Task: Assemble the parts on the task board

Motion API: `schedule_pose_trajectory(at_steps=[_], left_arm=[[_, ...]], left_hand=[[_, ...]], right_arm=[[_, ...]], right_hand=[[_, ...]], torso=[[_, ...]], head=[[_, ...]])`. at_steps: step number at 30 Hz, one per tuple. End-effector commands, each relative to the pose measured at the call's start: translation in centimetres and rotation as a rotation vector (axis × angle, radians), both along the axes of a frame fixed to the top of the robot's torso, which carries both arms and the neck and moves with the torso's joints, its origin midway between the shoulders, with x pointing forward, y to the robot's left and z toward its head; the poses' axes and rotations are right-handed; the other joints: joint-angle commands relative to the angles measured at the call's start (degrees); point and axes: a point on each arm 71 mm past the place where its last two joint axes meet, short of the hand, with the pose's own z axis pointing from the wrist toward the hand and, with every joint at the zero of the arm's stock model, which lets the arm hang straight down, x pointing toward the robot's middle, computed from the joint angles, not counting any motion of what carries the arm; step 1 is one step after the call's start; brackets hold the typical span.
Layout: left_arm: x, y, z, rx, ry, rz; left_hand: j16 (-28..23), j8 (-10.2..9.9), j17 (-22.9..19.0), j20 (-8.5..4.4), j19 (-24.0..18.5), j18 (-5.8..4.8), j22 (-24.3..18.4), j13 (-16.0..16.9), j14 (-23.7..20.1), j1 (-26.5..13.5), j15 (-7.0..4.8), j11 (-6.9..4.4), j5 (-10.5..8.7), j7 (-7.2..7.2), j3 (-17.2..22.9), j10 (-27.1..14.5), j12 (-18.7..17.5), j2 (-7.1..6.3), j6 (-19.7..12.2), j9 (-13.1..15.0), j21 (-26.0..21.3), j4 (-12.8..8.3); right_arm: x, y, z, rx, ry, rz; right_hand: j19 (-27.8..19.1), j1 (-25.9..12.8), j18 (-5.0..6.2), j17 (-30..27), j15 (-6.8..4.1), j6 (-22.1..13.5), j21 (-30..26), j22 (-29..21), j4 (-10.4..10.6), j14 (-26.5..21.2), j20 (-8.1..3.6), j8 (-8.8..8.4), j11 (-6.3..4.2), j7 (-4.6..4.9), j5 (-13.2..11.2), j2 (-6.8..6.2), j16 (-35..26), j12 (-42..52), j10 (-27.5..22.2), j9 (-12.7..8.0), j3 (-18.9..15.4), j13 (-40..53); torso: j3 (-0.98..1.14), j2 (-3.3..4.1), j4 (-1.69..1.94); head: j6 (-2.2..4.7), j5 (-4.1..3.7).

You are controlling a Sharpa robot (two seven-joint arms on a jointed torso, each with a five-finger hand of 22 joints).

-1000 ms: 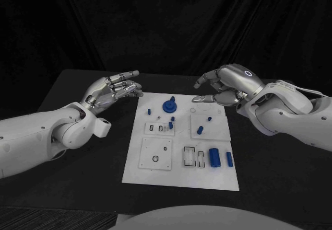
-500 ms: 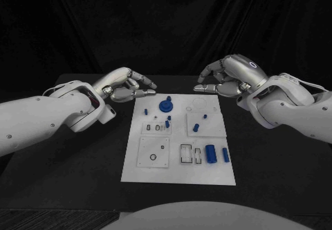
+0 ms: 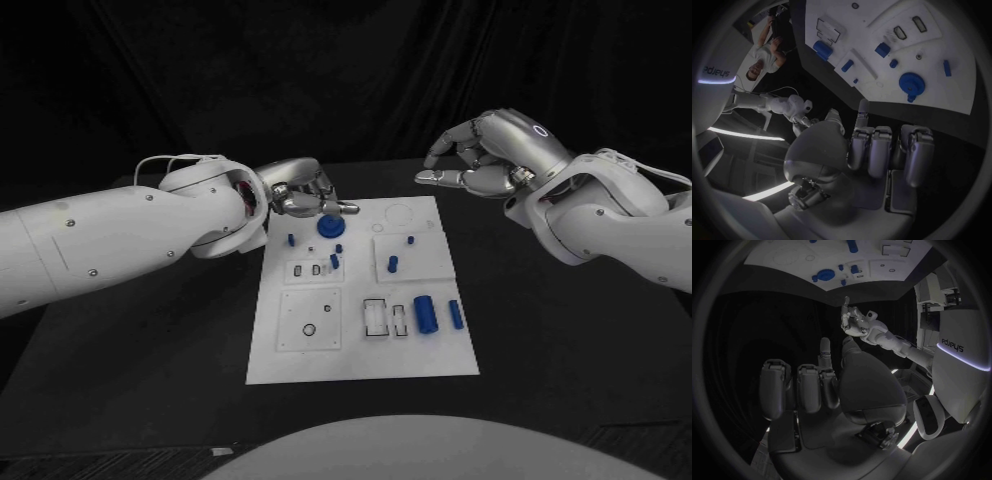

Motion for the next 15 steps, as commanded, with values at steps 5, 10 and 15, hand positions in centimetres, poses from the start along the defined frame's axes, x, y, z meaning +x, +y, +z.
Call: schedule_pose_trajectory(at_steps=[5, 10, 15], left_arm=[[0.3, -0.4, -1.6, 0.308, 0.130, 0.128], [0.4, -0.6, -2.0, 0.385, 0.169, 0.144], [0.6, -0.7, -2.3, 0.445, 0.198, 0.150]], left_hand=[[0.1, 6.4, 15.1, -1.88, 6.0, -0.32, 15.1, 15.1, 6.0, 2.1, -1.97, -2.16, 4.06, -2.28, 2.4, 6.1, 0.2, 0.10, 1.6, 9.6, 0.2, -1.7], [0.1, 11.2, 15.1, -3.64, 6.0, -0.32, 15.1, 15.1, 6.0, 2.4, -3.66, -3.91, 4.47, -4.10, 4.1, 6.1, 0.2, -0.24, 2.3, 17.4, 0.2, -2.1], [0.1, 11.6, 15.1, -3.96, 6.0, -0.32, 15.1, 15.1, 6.0, 2.1, -4.01, -4.22, 3.52, -4.37, 4.5, 6.1, 0.2, -0.29, 2.5, 19.2, 0.2, -2.0]], right_arm=[[-0.2, -0.4, -1.0, -0.007, 0.045, -0.023], [-0.2, -0.8, -1.4, -0.013, 0.061, -0.037], [-0.1, -0.9, -1.7, -0.018, 0.077, -0.045]], right_hand=[[2.7, 0.1, -0.70, 5.2, -0.35, -0.5, 0.1, 12.5, 0.1, 4.3, -0.26, 0.22, -0.41, -0.15, 0.3, 0.59, 0.2, 0.1, 5.9, 0.1, 0.1, 15.1], [2.7, 0.2, -0.69, 5.2, -0.35, -0.5, 0.1, 12.5, 0.0, 4.3, -0.26, 0.25, -0.41, -0.17, 0.5, 0.68, 0.2, 0.1, 5.9, 0.2, 0.1, 15.1], [2.7, 0.3, -0.67, 5.0, -0.36, -0.6, 0.0, 12.4, -0.1, 4.3, -0.26, 0.29, -0.42, -0.17, 0.7, 0.77, 0.1, 0.1, 5.9, 0.3, 0.1, 15.1]], torso=[[0.69, -0.40, -0.82], [0.46, -0.42, -0.67], [0.72, -0.45, -0.89]], head=[[0.01, 0.49], [0.01, 0.80], [0.01, 1.50]])
